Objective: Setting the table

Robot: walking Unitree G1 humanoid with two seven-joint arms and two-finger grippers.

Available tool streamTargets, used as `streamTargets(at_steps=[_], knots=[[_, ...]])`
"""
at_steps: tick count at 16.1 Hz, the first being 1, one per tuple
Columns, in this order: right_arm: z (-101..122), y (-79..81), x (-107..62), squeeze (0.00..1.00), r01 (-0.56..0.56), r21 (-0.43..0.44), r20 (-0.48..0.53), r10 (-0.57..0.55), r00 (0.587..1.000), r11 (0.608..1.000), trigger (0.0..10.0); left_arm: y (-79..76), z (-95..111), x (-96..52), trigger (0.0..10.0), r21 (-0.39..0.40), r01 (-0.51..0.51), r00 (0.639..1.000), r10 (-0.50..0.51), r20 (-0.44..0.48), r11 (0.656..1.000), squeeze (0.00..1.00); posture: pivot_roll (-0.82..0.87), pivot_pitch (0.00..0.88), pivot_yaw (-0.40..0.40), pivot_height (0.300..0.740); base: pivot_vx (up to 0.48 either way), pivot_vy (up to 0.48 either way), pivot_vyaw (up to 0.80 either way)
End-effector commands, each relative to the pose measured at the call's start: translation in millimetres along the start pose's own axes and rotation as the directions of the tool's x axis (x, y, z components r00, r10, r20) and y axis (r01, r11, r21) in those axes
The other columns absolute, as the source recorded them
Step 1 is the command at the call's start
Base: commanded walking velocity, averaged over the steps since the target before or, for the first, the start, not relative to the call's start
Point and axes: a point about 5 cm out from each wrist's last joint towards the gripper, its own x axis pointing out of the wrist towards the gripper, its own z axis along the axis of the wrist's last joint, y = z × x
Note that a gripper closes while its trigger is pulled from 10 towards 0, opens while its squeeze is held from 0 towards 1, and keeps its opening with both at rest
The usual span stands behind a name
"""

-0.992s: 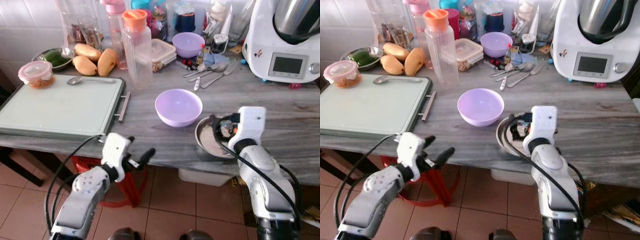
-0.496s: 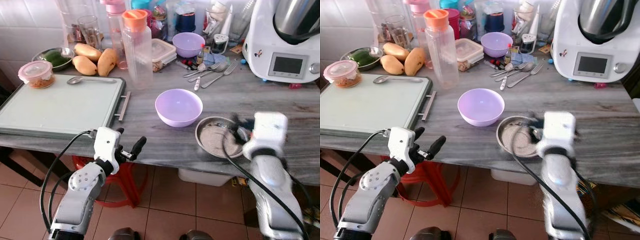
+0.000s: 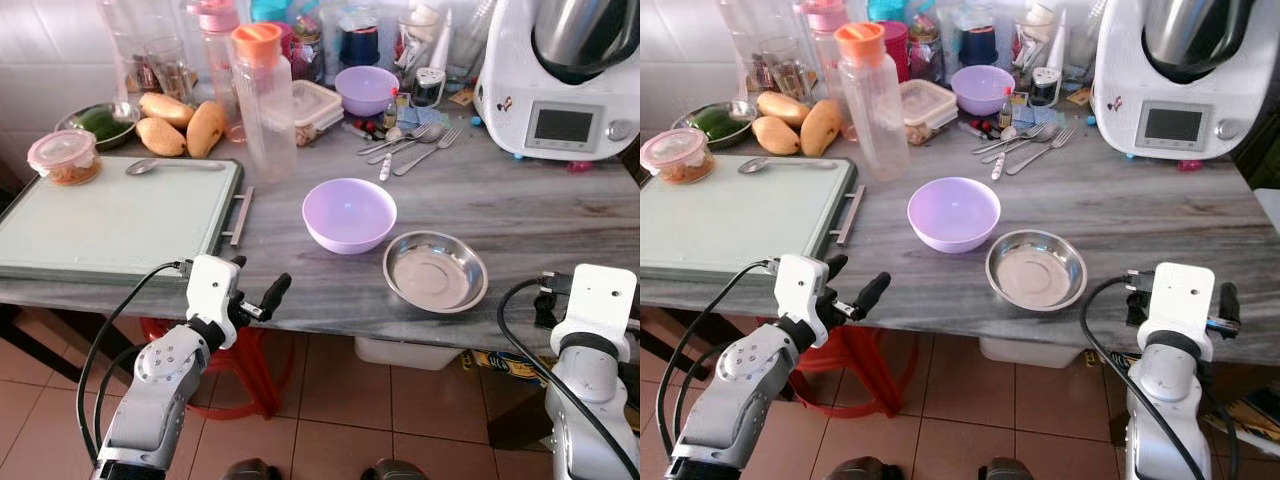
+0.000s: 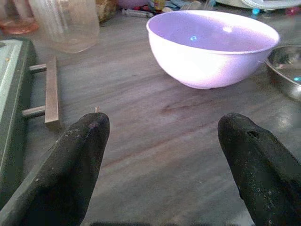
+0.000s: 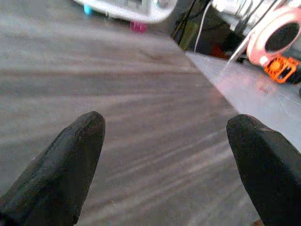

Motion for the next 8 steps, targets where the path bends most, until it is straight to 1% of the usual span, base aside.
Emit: streamTargets(at_steps=[1, 4, 5, 8], knots=[[-5.9, -0.2, 2.6, 0.0, 0.007, 0.011, -0.049, -0.007, 0.999, 1.0, 10.0, 2.4, 2.6, -4.2, 10.0, 0.017, -0.006, 1.0, 0.006, -0.003, 1.0, 0.0, -0.05, 0.0, 0.061, 0.74, 0.0, 0.0, 0.0], [-15.2, 9.1, 5.7, 0.0, -0.063, 0.054, -0.1, 0.068, 0.993, 0.997, 10.0, 6.9, 6.9, -13.2, 10.0, 0.003, -0.011, 1.0, 0.011, 0.019, 1.0, 0.0, -0.03, 0.0, 0.066, 0.74, 0.0, 0.0, 0.0], [-15.9, 11.0, 7.8, 0.0, -0.078, 0.068, -0.1, 0.085, 0.991, 0.995, 10.0, 8.3, 6.8, -14.9, 10.0, 0.007, -0.011, 1.0, 0.011, 0.014, 1.0, 0.0, -0.03, 0.0, 0.066, 0.74, 0.0, 0.0, 0.0], [-18.4, 15.0, 15.4, 0.0, -0.11, 0.064, -0.119, 0.117, 0.986, 0.992, 10.0, 10.6, 6.5, -18.7, 10.0, 0.018, -0.013, 1.0, 0.013, 0.0, 1.0, 0.0, -0.02, 0.0, 0.069, 0.74, 0.0, 0.0, 0.0]])
